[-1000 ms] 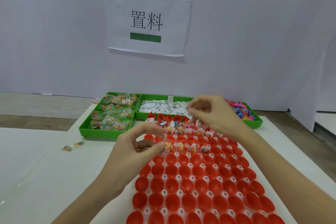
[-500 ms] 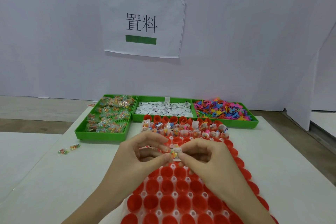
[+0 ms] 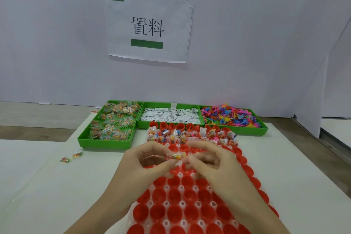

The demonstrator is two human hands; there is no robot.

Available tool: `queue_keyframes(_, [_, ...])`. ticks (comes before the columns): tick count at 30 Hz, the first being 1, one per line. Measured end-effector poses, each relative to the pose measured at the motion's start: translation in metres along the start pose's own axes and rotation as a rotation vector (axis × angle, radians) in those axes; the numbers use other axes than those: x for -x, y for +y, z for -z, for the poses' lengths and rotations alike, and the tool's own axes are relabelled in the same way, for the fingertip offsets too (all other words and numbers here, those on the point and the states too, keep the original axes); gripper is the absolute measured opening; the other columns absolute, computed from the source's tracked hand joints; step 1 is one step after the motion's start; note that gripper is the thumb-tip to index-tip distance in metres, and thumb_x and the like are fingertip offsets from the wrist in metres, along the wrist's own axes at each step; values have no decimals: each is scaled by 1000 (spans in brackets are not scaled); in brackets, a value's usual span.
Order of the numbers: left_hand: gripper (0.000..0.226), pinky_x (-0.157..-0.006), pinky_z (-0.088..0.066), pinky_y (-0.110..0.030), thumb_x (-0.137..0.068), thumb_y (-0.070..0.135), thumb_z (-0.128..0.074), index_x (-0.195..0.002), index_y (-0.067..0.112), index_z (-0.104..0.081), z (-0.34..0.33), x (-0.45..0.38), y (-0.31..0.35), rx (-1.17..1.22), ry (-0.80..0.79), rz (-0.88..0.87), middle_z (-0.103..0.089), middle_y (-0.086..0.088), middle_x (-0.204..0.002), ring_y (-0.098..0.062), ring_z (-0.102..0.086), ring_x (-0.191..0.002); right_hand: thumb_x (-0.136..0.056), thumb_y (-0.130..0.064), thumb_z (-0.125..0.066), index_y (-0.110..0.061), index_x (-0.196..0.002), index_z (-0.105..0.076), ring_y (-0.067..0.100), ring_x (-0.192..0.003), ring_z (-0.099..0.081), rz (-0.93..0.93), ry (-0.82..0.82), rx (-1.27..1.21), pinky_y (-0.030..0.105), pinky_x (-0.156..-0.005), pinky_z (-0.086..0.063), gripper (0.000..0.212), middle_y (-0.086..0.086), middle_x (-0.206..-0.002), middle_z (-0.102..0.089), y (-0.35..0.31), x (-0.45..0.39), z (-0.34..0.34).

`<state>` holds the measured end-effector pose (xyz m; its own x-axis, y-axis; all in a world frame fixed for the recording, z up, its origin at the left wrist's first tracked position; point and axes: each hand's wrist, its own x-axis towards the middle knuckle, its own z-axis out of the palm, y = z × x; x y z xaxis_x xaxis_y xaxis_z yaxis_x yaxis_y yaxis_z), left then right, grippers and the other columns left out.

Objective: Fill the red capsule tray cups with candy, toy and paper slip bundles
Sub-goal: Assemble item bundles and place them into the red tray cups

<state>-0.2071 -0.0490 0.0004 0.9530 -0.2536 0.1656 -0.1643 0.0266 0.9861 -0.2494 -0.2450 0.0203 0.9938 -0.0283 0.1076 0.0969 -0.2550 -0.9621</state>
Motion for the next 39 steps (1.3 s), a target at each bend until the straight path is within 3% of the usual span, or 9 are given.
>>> queue_keyframes(2, [18,-73,-59,-23,-75,17,-88,-87,13,-76,2,-1,1,28,8,-4,-77,-11,-87,-27,-77,-82,-93,-21,-71,-39,-114,-67,6,-83,-74,19,76,60,17,-71,-58,28,-8,-93,-78,-4,-12,9])
queue_keyframes(7, [19,-73,-58,-21,-75,10,-86,-90,14,-75,10,-6,-1,53,29,-22,-76,-13,-85,-30,-76,-79,-97,-13,-66,-26,-110,-71,26,-76,-71,30,243,327,39,-69,-61,19,-3,-89,-75,3,-76,42])
queue_keyframes(11, [36,-77,-60,-24,-78,7,-85,-109,21,-72,13,-8,-4,42,40,-15,-73,-15,-88,-25,-75,-81,-98,-8,-61,-16,-103,-75,18,-84,-69,6,329,608,33,-78,-58,17,7,-97,-74,27,-141,79])
queue_keyframes(16, [26,-75,-58,-21,-79,5,-84,-101,15,-72,13,-8,-4,35,36,-40,-74,-12,-86,-23,-75,-79,-98,-8,-65,-14,-108,-78,22,-106,-68,0,134,833,32,-91,-54,18,9,-116,-73,55,-190,91])
queue_keyframes(19, [19,-75,-58,-20,-77,9,-85,-94,17,-79,15,-8,-1,21,40,-40,-76,-11,-87,-26,-76,-80,-93,-10,-71,-11,-108,-79,22,-103,-69,3,55,918,36,-96,-55,17,10,-113,-75,57,-212,85])
queue_keyframes(28, [16,-73,-57,-16,-74,25,-83,-90,22,-82,19,-10,3,37,71,-21,-79,-6,-90,-24,-78,-80,-90,-8,-74,-4,-94,-81,18,-83,-67,-72,105,954,36,-87,-58,9,11,-99,-78,64,-238,82])
queue_keyframes(32, [12,-75,-57,-16,-78,24,-82,-89,24,-83,19,-11,2,10,68,-22,-80,-4,-90,-20,-77,-83,-90,-13,-76,-6,-95,-81,10,-71,-62,-69,160,895,30,-75,-52,10,10,-97,-77,64,-235,87])
queue_keyframes(37, [11,-73,-58,-18,-78,20,-82,-89,22,-82,17,-8,2,7,63,-20,-79,-5,-90,-21,-77,-82,-86,-16,-80,-9,-94,-81,13,-80,-70,-58,256,692,22,-67,-50,11,6,-95,-78,55,-215,102])
queue_keyframes(39, [11,-73,-58,-18,-81,15,-81,-90,21,-82,16,-8,2,6,54,-14,-79,-6,-90,-23,-77,-81,-84,-17,-83,-11,-94,-81,14,-83,-73,-53,268,526,25,-71,-56,12,5,-93,-79,47,-198,104])
